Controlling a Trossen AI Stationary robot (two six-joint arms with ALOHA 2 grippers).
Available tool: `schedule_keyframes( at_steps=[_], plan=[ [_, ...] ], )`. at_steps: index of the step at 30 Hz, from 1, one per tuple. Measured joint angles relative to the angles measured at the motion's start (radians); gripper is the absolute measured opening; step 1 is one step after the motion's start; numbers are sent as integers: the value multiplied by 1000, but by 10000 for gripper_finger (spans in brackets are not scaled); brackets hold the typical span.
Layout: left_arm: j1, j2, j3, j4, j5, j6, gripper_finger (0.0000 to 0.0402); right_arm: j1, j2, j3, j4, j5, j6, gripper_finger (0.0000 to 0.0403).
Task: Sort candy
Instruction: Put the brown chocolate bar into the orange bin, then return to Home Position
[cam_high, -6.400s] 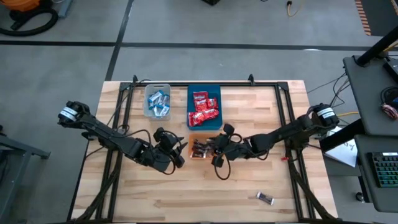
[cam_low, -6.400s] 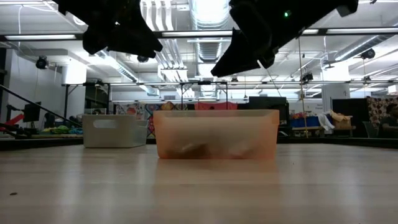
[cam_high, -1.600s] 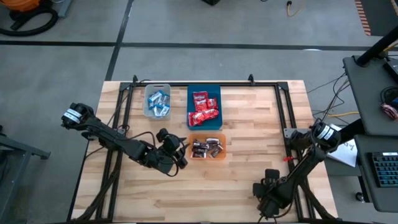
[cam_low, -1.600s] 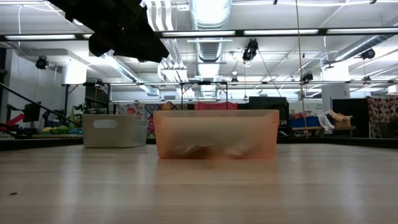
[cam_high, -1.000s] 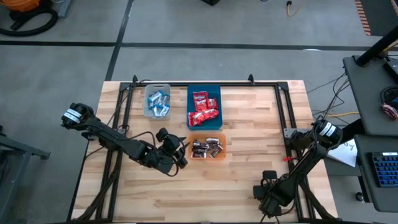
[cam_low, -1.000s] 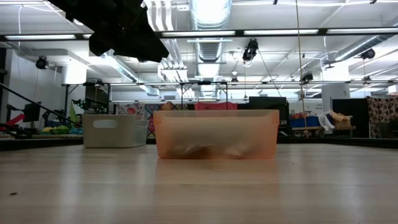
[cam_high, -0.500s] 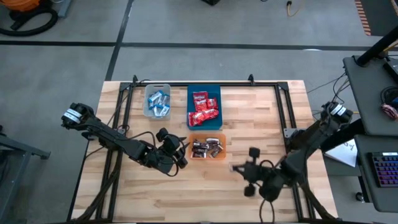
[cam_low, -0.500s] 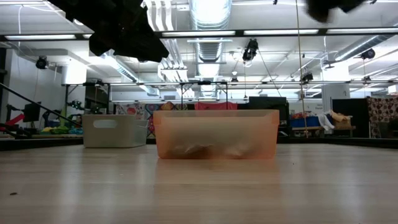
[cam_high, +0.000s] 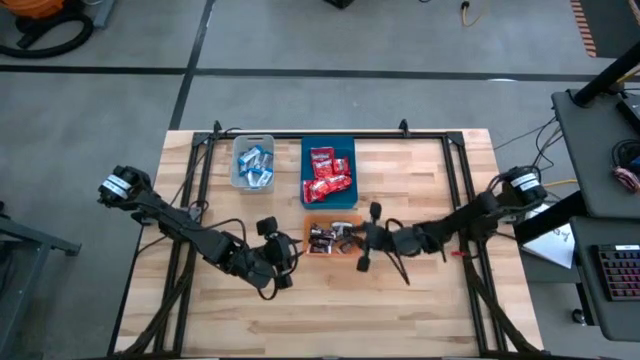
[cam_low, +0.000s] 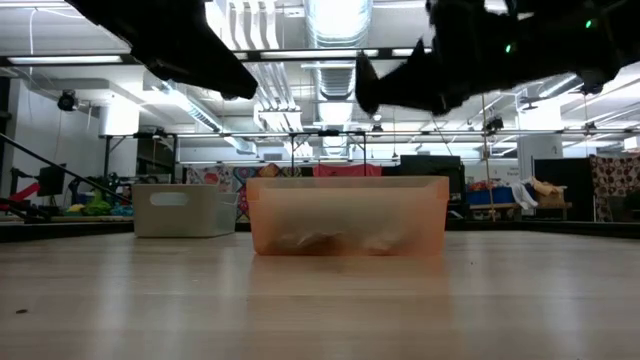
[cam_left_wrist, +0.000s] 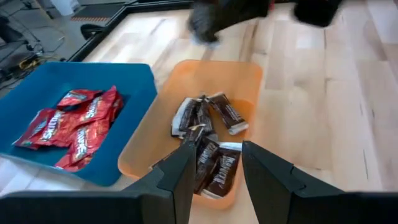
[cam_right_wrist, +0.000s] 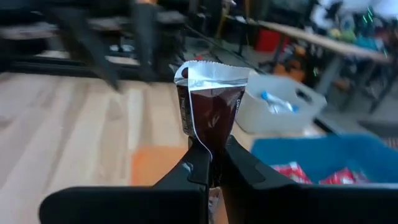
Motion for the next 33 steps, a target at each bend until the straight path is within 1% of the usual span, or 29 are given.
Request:
schedule_keyframes(
  at_steps=[2,5,7,9,11,13,16,20,24,26,29,31,33],
  plan=[
    [-2,0,0,-2,-1,-2,116,-32,13,-9,-3,-4,58,13],
    [5,0,0,-9,-25,-3,116,-53,35,-9,-13,-6,93,24],
    [7,0,-1,-7,-29,-44,116,-61,54,-9,-13,-6,121,39],
    [8,6,-3,7,-57,-92,116,-67,67,-6,-15,-6,137,58],
    [9,7,-8,5,-58,-77,116,-71,78,-1,-13,-6,148,80],
    [9,-4,-10,4,-57,-40,116,-71,83,0,-16,-2,149,101],
    [9,-57,-11,18,-51,25,116,-71,69,1,-56,1,159,128],
    [1,-161,-11,54,6,198,116,-82,35,1,-121,2,200,153],
    [1,-277,-26,68,54,347,116,-86,12,1,-141,1,199,168],
    [2,-327,-66,124,60,408,116,-86,2,1,-141,1,181,172],
    [7,-414,-177,277,135,470,116,-82,-21,1,-141,-1,121,172],
    [11,-473,-272,376,183,476,117,-73,-41,-2,-128,-15,75,169],
    [11,-533,-365,469,213,465,117,-73,-57,-22,-90,-66,21,166]
  ],
)
